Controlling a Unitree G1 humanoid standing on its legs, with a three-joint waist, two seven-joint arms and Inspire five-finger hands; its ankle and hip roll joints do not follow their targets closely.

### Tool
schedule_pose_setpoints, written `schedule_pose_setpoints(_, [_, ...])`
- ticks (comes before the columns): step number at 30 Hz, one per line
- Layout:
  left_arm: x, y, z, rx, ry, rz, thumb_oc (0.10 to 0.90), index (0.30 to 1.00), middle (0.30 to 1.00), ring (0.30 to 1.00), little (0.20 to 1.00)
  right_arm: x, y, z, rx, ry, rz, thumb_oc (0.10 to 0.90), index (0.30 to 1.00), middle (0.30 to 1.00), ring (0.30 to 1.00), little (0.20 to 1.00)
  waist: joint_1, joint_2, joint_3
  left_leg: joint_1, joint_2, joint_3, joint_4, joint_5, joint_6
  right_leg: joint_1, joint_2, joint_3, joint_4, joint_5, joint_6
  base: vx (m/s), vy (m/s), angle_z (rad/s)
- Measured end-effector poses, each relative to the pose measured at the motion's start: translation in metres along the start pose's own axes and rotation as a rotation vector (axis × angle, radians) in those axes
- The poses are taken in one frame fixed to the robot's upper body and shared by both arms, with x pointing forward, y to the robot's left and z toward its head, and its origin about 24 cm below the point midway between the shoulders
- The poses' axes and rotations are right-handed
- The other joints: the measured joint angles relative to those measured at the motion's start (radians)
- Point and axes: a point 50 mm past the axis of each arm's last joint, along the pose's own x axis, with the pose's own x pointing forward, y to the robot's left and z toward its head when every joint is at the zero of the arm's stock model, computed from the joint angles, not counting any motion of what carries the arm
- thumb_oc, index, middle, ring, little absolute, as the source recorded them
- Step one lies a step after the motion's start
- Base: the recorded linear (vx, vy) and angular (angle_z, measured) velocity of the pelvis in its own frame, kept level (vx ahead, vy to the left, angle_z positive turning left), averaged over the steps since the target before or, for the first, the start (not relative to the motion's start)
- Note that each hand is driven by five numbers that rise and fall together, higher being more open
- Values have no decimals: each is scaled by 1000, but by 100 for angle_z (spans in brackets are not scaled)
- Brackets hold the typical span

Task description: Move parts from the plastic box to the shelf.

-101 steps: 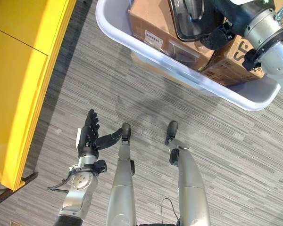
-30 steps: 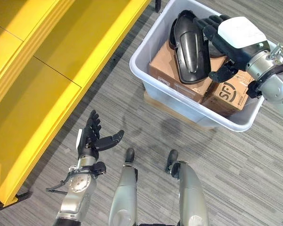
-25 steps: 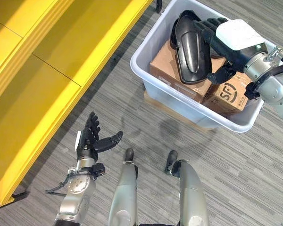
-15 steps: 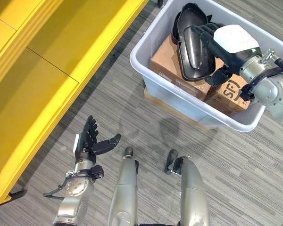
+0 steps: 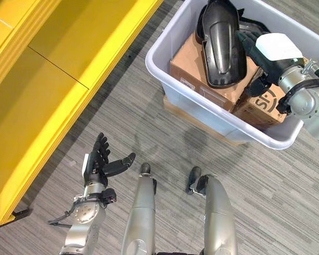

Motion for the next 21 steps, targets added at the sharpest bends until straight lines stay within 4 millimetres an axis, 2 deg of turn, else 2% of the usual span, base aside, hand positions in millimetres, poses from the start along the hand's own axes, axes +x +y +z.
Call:
schedule_pose_setpoints(6, [0, 0, -1, -1, 2, 17, 900, 1000, 1000, 1000, 1000, 2, 3, -7, 5, 43, -6, 900, 1000, 1000, 1000, 1000, 14, 0, 0, -47, -3, -2, 53, -17, -1, -47, -3, 5, 47, -14, -7, 0, 0, 0])
schedule_pose_setpoints(21, [0, -7, -3, -1, 11, 13, 900, 1000, 1000, 1000, 1000, 10, 16, 7, 14, 22, -14, 900, 1000, 1000, 1000, 1000, 18, 1, 1, -115, -13, -17, 123, -33, -1, -102, -7, 6, 95, -25, 0, 0, 0, 1])
